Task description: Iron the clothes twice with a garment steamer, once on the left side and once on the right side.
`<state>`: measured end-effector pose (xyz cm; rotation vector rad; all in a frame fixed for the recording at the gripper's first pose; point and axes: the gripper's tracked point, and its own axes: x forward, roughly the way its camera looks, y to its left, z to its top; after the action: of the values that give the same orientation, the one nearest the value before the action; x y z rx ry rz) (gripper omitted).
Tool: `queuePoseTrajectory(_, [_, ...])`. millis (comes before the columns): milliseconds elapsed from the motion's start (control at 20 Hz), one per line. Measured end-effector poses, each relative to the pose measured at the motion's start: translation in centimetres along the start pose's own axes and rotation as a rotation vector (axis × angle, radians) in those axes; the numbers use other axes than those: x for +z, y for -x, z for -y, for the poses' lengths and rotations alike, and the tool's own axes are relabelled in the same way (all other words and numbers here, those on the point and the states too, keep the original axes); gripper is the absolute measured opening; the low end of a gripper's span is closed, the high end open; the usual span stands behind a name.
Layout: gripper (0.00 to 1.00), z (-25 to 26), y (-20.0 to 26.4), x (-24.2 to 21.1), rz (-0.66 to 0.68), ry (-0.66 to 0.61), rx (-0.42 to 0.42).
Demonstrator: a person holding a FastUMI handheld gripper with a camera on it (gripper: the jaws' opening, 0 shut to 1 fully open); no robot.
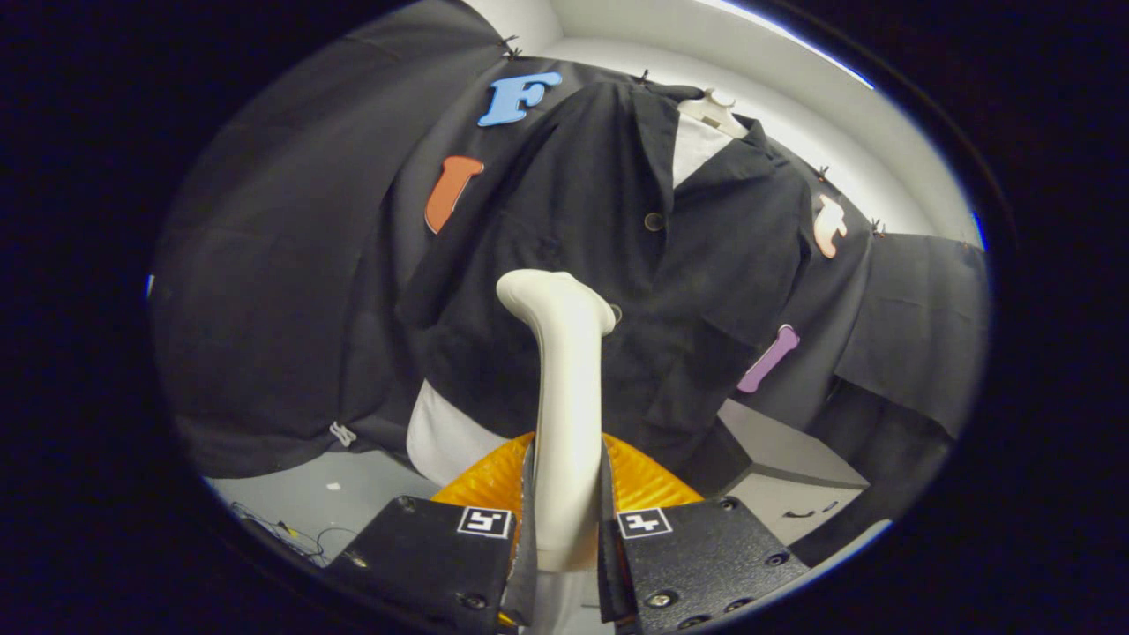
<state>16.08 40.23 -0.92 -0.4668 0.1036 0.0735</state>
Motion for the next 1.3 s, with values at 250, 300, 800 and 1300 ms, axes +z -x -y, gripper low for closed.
queuePoseTrajectory(250, [0.30, -0.9, 0.9, -6.4, -0.116, 0.003, 0.038])
queuePoseTrajectory(300, [0.31, -0.9, 1.1, -7.6, -0.126, 0.005, 0.045])
queuePoseTrajectory(800, [0.30, 7.1, 7.7, -9.0, -0.091, -0.118, 0.090])
queuePoseTrajectory(1300, [0.31, 26.5, 14.5, -17.4, -0.128, -0.298, -0.020])
